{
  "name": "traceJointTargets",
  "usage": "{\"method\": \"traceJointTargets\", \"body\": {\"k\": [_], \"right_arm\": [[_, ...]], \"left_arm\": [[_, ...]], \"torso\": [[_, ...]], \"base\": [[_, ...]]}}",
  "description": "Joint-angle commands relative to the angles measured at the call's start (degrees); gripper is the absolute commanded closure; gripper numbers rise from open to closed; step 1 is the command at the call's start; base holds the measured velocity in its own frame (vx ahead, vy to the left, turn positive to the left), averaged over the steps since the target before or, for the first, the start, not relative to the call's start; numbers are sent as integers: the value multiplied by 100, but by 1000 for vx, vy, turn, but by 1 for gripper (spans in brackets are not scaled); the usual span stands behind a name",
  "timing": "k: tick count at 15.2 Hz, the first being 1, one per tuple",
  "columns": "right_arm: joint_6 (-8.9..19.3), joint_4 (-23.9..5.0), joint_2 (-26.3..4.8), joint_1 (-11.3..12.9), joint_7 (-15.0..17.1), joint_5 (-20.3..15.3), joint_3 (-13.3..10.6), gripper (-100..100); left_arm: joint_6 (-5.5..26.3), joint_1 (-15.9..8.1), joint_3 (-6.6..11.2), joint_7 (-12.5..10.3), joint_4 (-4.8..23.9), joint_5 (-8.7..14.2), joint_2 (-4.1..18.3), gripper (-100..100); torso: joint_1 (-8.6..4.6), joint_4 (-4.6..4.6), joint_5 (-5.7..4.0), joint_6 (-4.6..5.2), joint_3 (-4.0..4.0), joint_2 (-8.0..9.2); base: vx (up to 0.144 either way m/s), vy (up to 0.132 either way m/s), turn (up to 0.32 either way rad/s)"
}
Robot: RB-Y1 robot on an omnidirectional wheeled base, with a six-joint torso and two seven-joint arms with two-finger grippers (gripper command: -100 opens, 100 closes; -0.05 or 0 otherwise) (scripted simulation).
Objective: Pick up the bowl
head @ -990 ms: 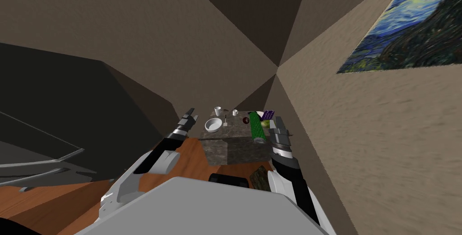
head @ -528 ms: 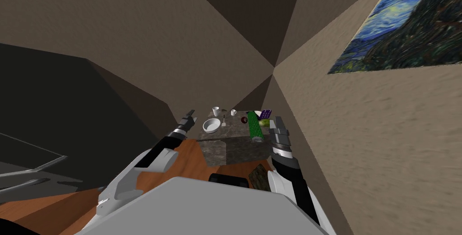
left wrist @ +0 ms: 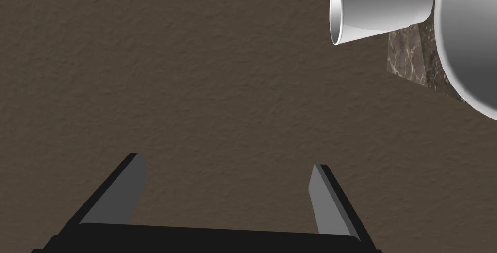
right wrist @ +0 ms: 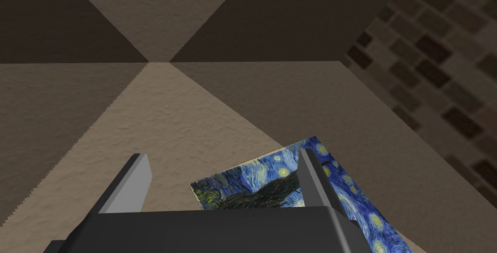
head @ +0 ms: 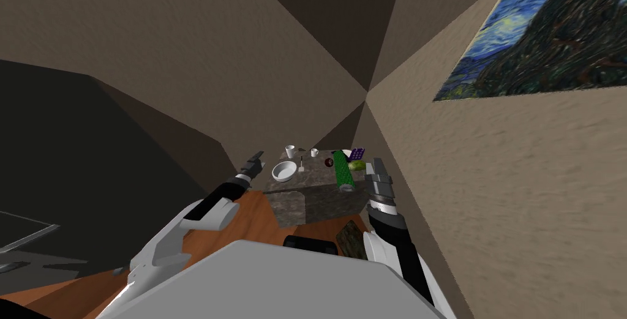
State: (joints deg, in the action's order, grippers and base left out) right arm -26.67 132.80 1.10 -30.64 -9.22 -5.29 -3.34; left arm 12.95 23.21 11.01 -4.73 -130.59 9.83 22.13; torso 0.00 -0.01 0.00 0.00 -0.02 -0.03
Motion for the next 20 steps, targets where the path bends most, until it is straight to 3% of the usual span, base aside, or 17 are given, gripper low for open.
{"method": "traceJointTargets", "body": {"k": [1, 2, 8, 10, 11, 14, 15, 18, 19, 20], "right_arm": [[0, 0, 0, 0, 0, 0, 0, 0], [0, 0, 0, 0, 0, 0, 0, 0], [0, 0, 0, 0, 0, 0, 0, 0], [0, 0, 0, 0, 0, 0, 0, 0], [0, 0, 0, 0, 0, 0, 0, 0], [0, 0, 0, 0, 0, 0, 0, 0], [0, 0, 0, 0, 0, 0, 0, 0], [0, 0, 0, 0, 0, 0, 0, 0], [0, 0, 0, 0, 0, 0, 0, 0], [0, 0, 0, 0, 0, 0, 0, 0]], "left_arm": [[223, 5, 24, -7, -7, 25, 23, -100], [396, -37, 128, -13, 42, 141, 111, -100], [1027, -79, 233, -20, 92, 260, 191, -100], [1108, -79, 233, -20, 92, 260, 191, -100], [1309, -123, 340, -26, 142, 381, 265, -100], [1559, -123, 340, -26, 142, 381, 265, -100], [1762, -166, 447, -33, 193, 502, 333, -100], [2014, -166, 447, -33, 193, 502, 333, -100], [2194, -211, 555, -39, 244, 624, 394, -100], [2305, -211, 555, -39, 244, 624, 394, -100]], "torso": [[0, 0, 0, 0, 0, 0], [0, 0, 0, -1, 0, 1], [-1, 0, 0, 2, 0, 0], [0, 0, 0, -1, 0, 1], [0, 0, 0, -1, 1, 1], [-1, 0, 0, -1, 0, 0], [0, 0, 0, -2, 1, 1], [-1, 0, 0, 0, 0, -1], [0, 0, 0, -1, 0, 0], [-1, 0, -1, 2, 0, 0]], "base": [[0, 0, 0], [4, -5, -120], [4, -3, -82], [1, 0, 10], [4, -6, -139], [4, -1, -65], [4, -5, -95], [4, -2, -68], [5, -6, -122], [7, -4, -140]]}}
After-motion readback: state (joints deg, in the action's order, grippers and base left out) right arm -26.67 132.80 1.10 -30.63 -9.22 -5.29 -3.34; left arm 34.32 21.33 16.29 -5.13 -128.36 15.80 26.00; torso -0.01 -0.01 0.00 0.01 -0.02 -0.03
